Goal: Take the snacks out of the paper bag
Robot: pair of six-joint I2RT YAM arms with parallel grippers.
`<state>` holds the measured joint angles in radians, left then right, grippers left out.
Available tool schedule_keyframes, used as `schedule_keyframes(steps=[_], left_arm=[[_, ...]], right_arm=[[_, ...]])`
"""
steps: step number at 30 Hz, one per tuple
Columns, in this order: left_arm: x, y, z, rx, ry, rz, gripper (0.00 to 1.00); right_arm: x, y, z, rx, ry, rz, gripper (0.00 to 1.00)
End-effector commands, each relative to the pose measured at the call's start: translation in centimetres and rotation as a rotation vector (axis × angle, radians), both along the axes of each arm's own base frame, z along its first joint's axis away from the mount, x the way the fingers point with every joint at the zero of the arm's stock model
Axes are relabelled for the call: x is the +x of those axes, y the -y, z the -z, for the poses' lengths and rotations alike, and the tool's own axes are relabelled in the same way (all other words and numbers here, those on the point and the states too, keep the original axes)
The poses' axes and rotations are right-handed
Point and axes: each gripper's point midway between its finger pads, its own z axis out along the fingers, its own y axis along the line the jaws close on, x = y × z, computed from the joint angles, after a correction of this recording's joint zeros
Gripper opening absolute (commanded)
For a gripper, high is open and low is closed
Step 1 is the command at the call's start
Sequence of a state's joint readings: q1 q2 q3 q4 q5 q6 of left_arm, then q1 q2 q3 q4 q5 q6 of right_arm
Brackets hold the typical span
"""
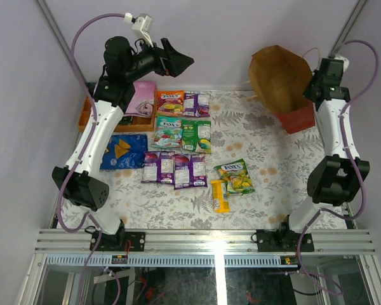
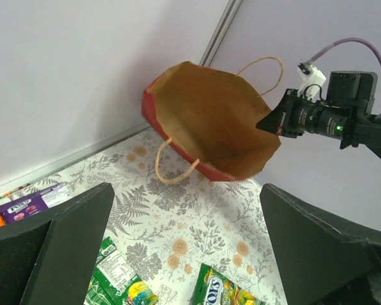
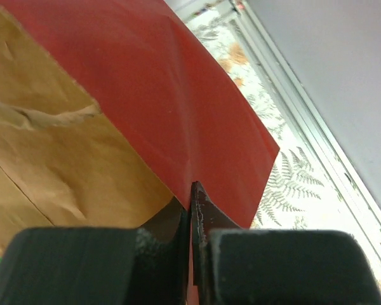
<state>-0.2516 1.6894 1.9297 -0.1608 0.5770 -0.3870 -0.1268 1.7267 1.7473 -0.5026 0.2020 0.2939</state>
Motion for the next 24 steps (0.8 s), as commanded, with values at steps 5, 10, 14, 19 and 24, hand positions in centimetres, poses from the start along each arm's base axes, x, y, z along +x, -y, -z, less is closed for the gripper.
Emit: schedule_keyframes(steps=[5,10,14,19,24], left_arm=[[0.3,0.0,2.0,-0.022,-0.048,0.014,1.00],[0.9,0.1,4.3,-0.017,-0.099,0.011,1.00],[1.0,0.2,4.1,-0.023,-0.099,0.016,1.00],[1.2,0.0,4.0,-0.010,-0.097,0.003,1.00],[1.1,-0.3,4.3,0.003,-0.103,-0.018,1.00]], right_arm=[[-1.6,5.1,-0.2,0.195,0.104,0.125,0.00],[-2.2,6.8,1.5,0.167,0.069,0.167,0.00],[-2.0,7.3,1.6,0.155,0.055,0.164,0.01],[-2.0,7.6,-0.3,0.108,0.080,0.143,0.34],[-2.9,7.5,-6.3,0.049,0.185,0.130,0.97]])
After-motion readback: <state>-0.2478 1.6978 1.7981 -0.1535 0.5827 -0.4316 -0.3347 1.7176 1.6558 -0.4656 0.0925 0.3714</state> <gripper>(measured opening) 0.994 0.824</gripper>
